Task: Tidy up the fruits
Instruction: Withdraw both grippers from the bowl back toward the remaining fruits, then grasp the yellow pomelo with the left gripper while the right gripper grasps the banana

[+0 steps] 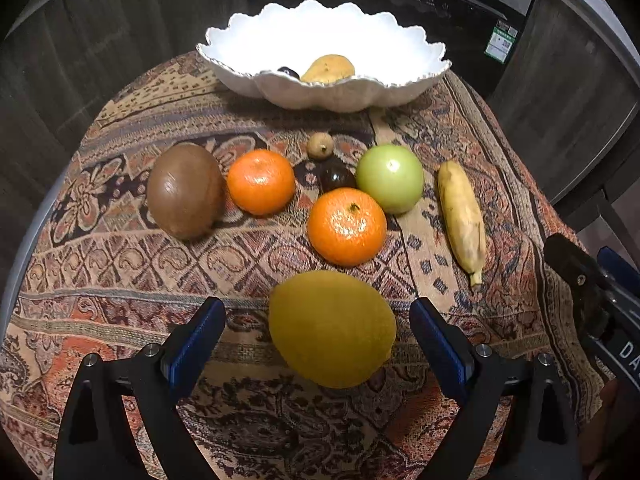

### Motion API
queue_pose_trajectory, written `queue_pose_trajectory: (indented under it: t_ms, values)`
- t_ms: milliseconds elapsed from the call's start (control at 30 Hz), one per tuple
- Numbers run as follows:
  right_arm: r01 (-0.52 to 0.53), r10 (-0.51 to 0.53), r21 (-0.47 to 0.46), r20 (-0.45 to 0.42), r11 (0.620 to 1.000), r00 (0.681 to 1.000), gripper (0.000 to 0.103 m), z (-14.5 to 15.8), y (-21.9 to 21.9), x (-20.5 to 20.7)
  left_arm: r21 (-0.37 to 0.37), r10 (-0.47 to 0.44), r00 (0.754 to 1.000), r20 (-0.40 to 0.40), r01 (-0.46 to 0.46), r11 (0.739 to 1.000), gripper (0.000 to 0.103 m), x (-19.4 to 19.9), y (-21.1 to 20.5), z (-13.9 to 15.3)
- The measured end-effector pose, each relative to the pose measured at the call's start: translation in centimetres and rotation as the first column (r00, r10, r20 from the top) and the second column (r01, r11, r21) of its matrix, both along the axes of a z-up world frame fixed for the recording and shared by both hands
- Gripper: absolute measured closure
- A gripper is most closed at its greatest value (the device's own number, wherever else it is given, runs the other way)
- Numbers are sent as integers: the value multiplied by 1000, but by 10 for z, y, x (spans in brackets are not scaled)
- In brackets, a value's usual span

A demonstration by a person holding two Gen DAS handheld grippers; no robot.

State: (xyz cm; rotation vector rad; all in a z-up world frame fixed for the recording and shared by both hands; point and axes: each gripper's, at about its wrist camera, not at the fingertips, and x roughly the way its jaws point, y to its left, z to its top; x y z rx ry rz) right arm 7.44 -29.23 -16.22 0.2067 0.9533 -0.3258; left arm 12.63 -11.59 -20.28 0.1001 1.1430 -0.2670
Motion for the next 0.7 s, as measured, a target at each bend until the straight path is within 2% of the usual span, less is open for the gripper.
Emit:
queue_pose_trajectory:
  t_ms: [67,200,367,500,700]
  values:
    - [-1,1,-2,-4,1000,1000,10,-2,0,0,3,0,1000,-2,0,1000,11,0,-1,-3]
    - [-5,5,-3,-12,1000,1000,10,-5,2,0,8,-8,1000,-15,9,1000,30,0,-3,-10]
    - [-11,11,-1,-16,1000,1000,10,-7,3,1,-17,-26,999,-28,26,1000,41,1,-4,-14]
    - [-8,8,3,-22,1000,1000,10,-9,2,2,-27,-28,999,-32,27,999,42,1,-2,-15]
    - [-33,33,-2,-16,999,999,10,-5,9,8,-4,4,1000,-9,-4,1000,43,1,9,-7]
